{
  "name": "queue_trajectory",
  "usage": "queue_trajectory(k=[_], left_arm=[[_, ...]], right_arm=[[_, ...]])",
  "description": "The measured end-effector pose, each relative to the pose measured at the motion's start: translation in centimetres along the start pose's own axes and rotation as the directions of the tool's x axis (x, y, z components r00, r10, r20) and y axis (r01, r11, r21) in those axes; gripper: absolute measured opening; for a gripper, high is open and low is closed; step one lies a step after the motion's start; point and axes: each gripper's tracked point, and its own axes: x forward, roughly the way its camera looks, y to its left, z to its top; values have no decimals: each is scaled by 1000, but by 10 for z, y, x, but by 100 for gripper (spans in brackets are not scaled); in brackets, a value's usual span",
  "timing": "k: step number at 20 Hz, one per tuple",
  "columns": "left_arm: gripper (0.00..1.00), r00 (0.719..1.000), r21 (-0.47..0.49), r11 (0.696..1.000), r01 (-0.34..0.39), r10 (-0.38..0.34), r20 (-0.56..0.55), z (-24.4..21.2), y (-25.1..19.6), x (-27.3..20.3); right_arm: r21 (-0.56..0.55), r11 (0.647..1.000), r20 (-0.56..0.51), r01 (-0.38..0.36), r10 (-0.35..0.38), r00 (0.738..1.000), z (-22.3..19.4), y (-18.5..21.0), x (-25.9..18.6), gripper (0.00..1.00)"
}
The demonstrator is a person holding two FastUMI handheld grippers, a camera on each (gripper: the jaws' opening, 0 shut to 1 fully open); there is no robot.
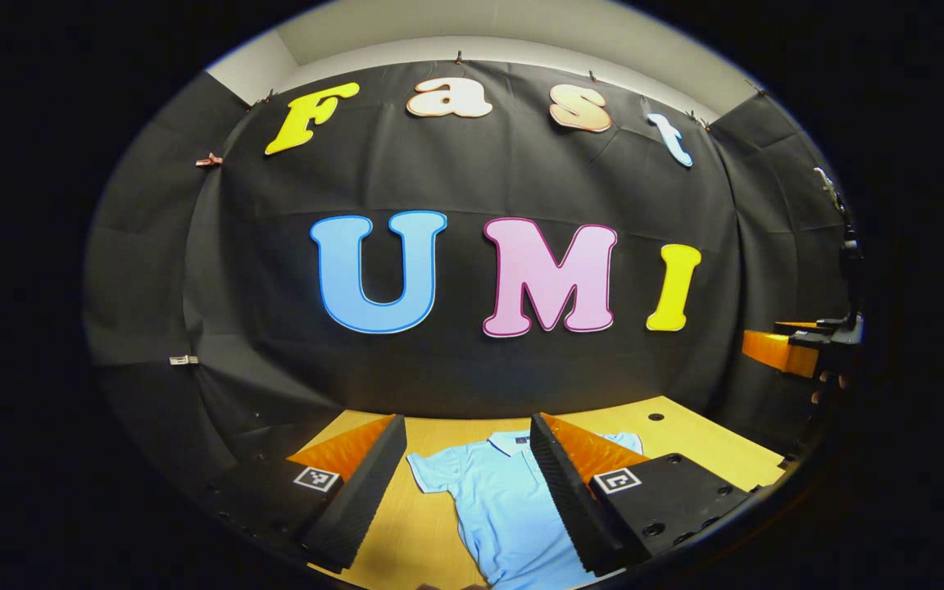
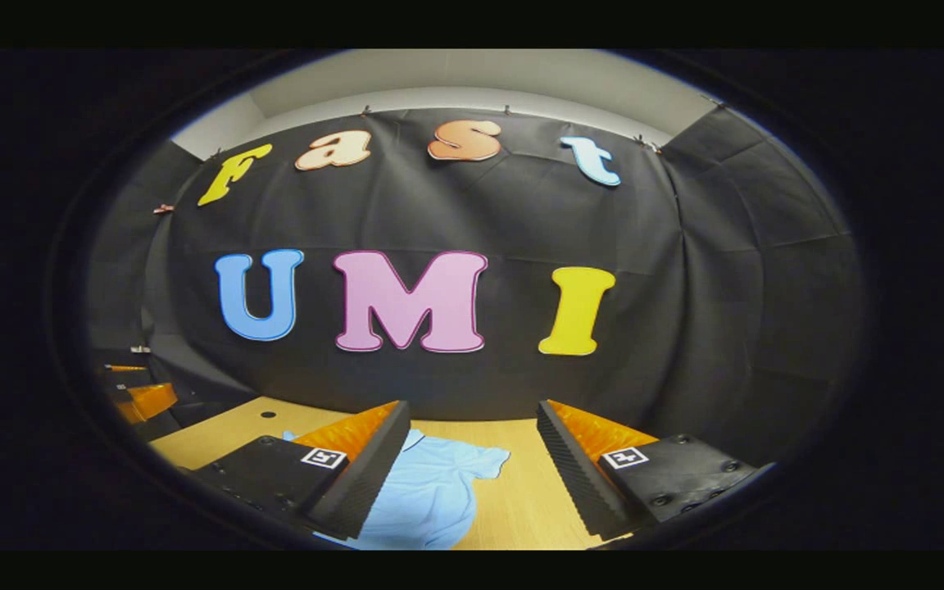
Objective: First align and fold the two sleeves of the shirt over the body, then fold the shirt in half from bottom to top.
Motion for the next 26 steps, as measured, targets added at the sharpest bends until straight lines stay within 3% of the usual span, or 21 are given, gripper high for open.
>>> queue_trajectory(k=[7,15,22,26], left_arm=[[97,998,-19,998,-62,62,-11,-6,8,19],[96,985,-31,987,-159,156,-69,-29,16,44],[97,962,-13,970,-242,238,-132,-45,23,61],[97,943,5,957,-290,287,-169,-54,28,66]], right_arm=[[-41,998,-43,-45,44,998,-20,-2,58,97],[-84,994,-174,-76,60,983,-86,-15,141,98],[-68,995,-308,-70,46,950,-154,-31,204,97],[-48,997,-409,-64,39,912,-203,-42,232,97]])
